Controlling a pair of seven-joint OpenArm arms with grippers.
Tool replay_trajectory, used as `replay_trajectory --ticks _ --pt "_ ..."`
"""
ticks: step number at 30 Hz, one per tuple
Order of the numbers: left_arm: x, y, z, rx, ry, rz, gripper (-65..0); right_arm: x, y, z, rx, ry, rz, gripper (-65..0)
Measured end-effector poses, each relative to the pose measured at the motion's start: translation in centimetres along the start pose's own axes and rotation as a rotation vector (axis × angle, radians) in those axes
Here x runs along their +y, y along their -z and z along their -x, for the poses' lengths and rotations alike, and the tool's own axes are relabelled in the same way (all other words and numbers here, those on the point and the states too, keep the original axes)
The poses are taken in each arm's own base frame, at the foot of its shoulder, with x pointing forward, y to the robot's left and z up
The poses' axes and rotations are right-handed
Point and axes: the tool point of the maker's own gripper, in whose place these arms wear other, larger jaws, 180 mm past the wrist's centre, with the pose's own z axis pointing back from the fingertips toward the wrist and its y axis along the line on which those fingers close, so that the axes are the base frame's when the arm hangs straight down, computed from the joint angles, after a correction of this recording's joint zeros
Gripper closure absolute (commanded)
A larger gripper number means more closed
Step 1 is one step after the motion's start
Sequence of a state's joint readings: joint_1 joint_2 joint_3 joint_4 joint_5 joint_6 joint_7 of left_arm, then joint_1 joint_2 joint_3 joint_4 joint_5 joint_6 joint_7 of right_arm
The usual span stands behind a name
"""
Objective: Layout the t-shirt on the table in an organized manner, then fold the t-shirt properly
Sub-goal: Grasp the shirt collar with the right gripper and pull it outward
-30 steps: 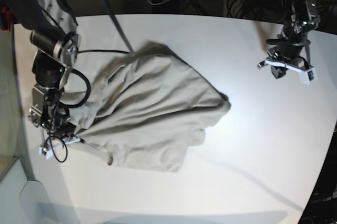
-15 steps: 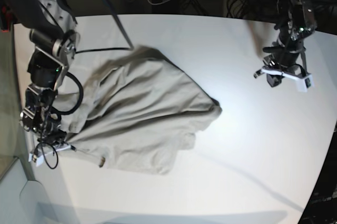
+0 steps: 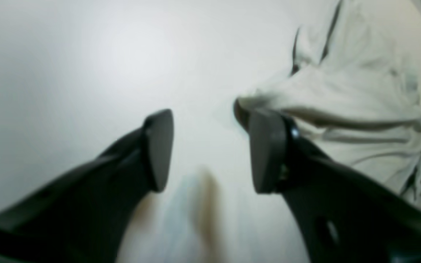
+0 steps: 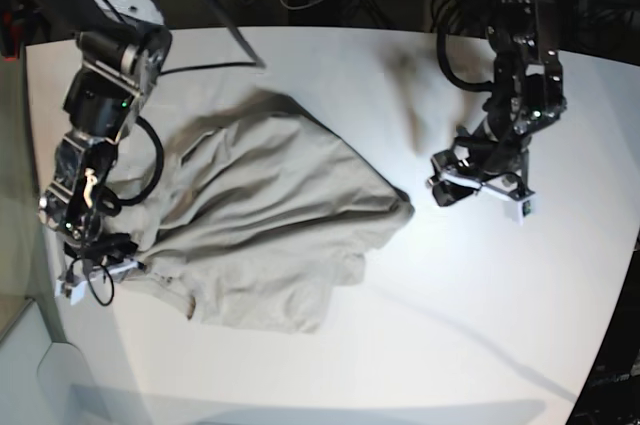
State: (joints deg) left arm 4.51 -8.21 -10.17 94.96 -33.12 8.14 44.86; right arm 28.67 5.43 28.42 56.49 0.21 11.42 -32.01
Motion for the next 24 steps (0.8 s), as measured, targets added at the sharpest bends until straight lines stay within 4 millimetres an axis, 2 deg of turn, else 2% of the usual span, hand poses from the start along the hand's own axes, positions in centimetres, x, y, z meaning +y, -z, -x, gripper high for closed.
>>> replay_trajectory --ticks 3,5,7,11,14,18,24 --pt "-1.0 1.4 -0.7 -0.02 0.026 0.014 -35.8 0.2 -1.0 0.5 -0.02 -0.01 0.003 -30.6" --pt "-2.8 2.4 -1.1 -0.028 0.05 0.05 -35.8 0.1 -1.6 0.2 -0.042 -0.018 0.008 -30.6" --pt "-3.7 3.3 -0.9 -0.028 0.053 0.07 -35.8 0.3 -2.4 0.0 -0.052 -0.021 0.008 -30.6" --pt "-3.8 5.0 1.2 0.006 0.074 0.059 -35.7 0.0 -3.6 0.7 -0.037 -0.038 0.024 -30.6" --pt "-4.8 6.0 2.0 0.012 0.067 0.071 -35.7 0.3 -4.7 2.0 -0.002 -0.041 0.024 -30.6" --pt "-4.3 7.1 3.0 0.018 0.036 0.047 -35.7 0.0 -6.1 1.7 -0.021 -0.078 0.034 -30.6" --pt "-5.5 8.7 2.8 0.017 0.033 0.055 -34.1 1.0 -9.0 2.5 -0.02 -0.167 0.004 -30.6"
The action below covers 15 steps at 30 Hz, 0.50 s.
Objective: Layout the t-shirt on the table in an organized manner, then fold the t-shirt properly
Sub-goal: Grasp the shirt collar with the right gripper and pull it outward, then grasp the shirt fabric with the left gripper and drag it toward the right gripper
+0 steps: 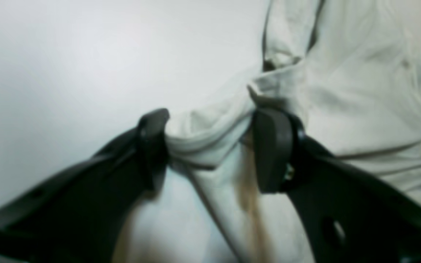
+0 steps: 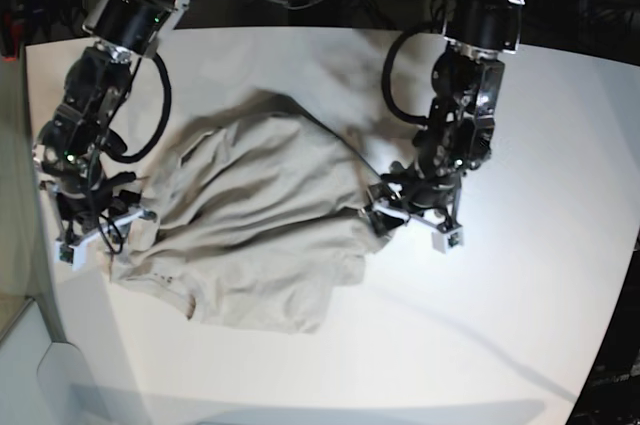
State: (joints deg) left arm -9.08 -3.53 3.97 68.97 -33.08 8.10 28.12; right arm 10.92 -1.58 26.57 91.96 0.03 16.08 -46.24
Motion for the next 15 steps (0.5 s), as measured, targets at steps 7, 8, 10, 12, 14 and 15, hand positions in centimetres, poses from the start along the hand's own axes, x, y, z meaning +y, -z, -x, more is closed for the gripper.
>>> replay_trajectory --ticks 7,8,10,12,14,15 --pt "-3.0 0.5 1.5 0.059 0.022 0.053 -2.5 2.7 -3.3 0.4 -0.034 -0.129 -0.045 -30.6" --pt "-3.8 0.3 1.3 0.05 0.023 0.071 -0.3 3.1 -3.8 0.7 -0.035 -0.145 -0.054 -30.6" --pt "-6.0 -0.3 0.0 0.013 0.02 0.122 -0.4 3.9 -4.6 1.2 -0.037 -0.174 -0.071 -30.6" --pt "-8.1 -1.2 -1.9 -0.047 0.019 0.17 -0.3 4.6 -5.1 1.8 -0.032 -0.195 -0.088 -30.6" --pt "-10.2 -2.1 -3.8 -0.099 0.017 0.218 -0.3 4.9 -5.5 2.2 -0.03 -0.207 -0.096 -30.6" --pt "-11.3 -2.6 -4.6 -0.121 0.017 0.241 -0.3 4.8 -5.7 2.5 -0.027 -0.208 -0.095 -30.6"
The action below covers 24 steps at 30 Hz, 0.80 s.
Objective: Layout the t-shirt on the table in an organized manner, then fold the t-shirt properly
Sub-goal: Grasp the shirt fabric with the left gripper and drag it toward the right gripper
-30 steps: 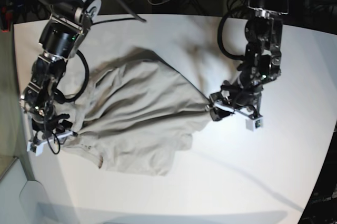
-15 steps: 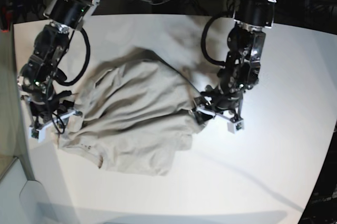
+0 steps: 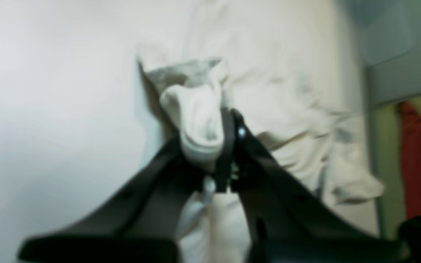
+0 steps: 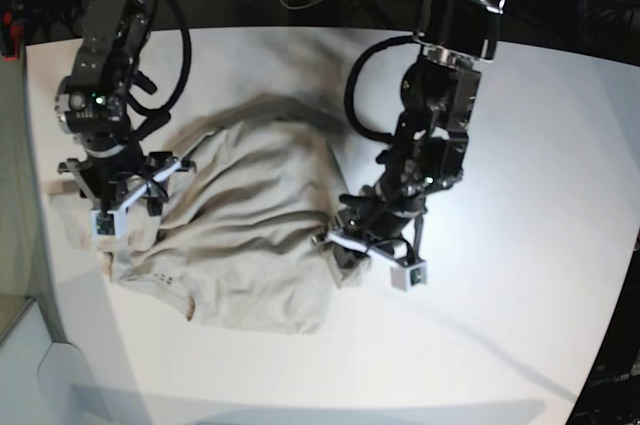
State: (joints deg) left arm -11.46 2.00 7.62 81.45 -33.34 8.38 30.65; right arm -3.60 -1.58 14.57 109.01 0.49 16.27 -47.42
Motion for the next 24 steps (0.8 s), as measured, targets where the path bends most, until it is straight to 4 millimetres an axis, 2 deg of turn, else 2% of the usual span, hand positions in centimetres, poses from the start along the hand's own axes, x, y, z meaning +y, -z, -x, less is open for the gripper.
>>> replay_trajectory --ticks 4,7,11,14,16,20,24 --pt "-3.6 0.4 -2.9 -0.068 -0.007 0.07 -0.3 0.3 -0.2 1.3 0.029 -0.007 -0.007 -30.6" --pt "-6.4 0.6 -3.5 -0.082 -0.014 0.121 -0.3 0.3 -0.4 2.2 0.048 -0.009 -0.007 -30.6" --pt "-8.8 -0.5 -4.4 -0.107 0.013 0.182 -0.3 -0.1 -0.7 3.0 0.068 -0.015 -0.001 -30.6" --pt "-9.8 -2.2 -6.8 -0.187 0.034 0.215 -0.3 -0.3 -0.7 3.1 0.071 -0.019 0.002 -30.6" --pt "-9.7 -3.3 -8.1 -0.226 0.061 0.228 -0.3 -0.3 -0.7 3.1 0.069 -0.022 0.003 -30.6" --pt "-9.0 -5.8 -9.4 -0.279 0.107 0.224 -0.3 -0.3 -0.7 3.0 0.066 -0.021 0.004 -30.6" --pt "-10.3 -7.2 -11.0 -0.339 0.122 0.26 -0.3 -0.2 -0.6 2.8 0.063 -0.023 0.0 -30.6"
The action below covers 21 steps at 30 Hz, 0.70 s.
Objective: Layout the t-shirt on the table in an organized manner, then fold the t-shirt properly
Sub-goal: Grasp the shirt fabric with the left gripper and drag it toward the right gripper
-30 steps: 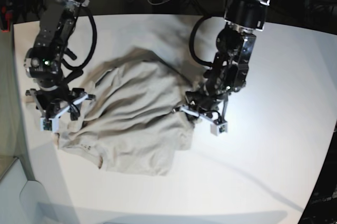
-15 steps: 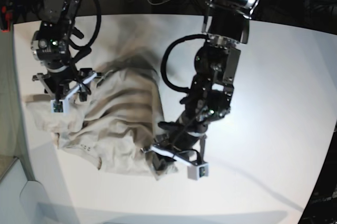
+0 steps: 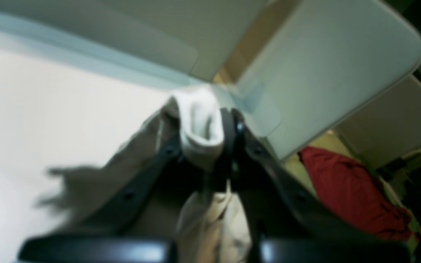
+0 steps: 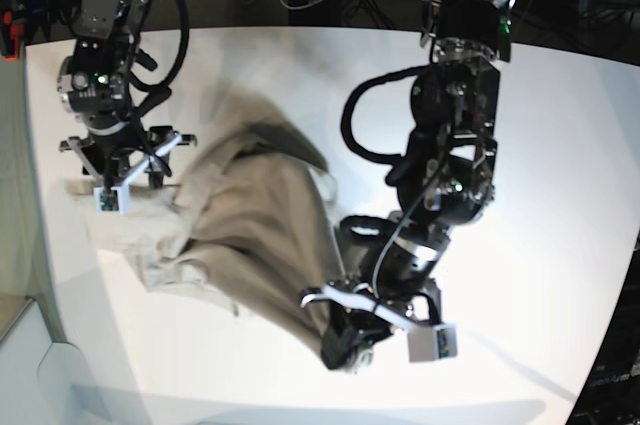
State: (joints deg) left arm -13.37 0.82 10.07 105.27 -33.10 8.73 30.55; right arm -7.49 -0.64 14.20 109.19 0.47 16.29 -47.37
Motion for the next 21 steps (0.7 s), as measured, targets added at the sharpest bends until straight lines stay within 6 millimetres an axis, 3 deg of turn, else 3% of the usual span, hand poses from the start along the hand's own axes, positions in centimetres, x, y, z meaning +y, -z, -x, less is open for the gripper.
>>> replay_trajectory --ticks 4,9,18,21 --pt "0.6 -0.5 1.4 0.036 -0.01 -0.016 -0.3 0.0 0.0 0.0 0.001 0.0 0.001 -30.6" --pt "2.3 -0.3 1.5 0.029 -0.023 -0.061 -0.3 0.0 0.0 0.1 0.003 0.0 0.001 -30.6" --pt "5.2 4.7 5.8 0.175 -0.072 -0.143 -0.3 -0.3 -0.1 0.4 0.01 -0.001 0.006 -30.6" --pt "5.7 6.1 5.7 0.197 -0.064 -0.153 -0.3 -0.2 -0.2 0.9 0.019 -0.001 0.005 -30.6"
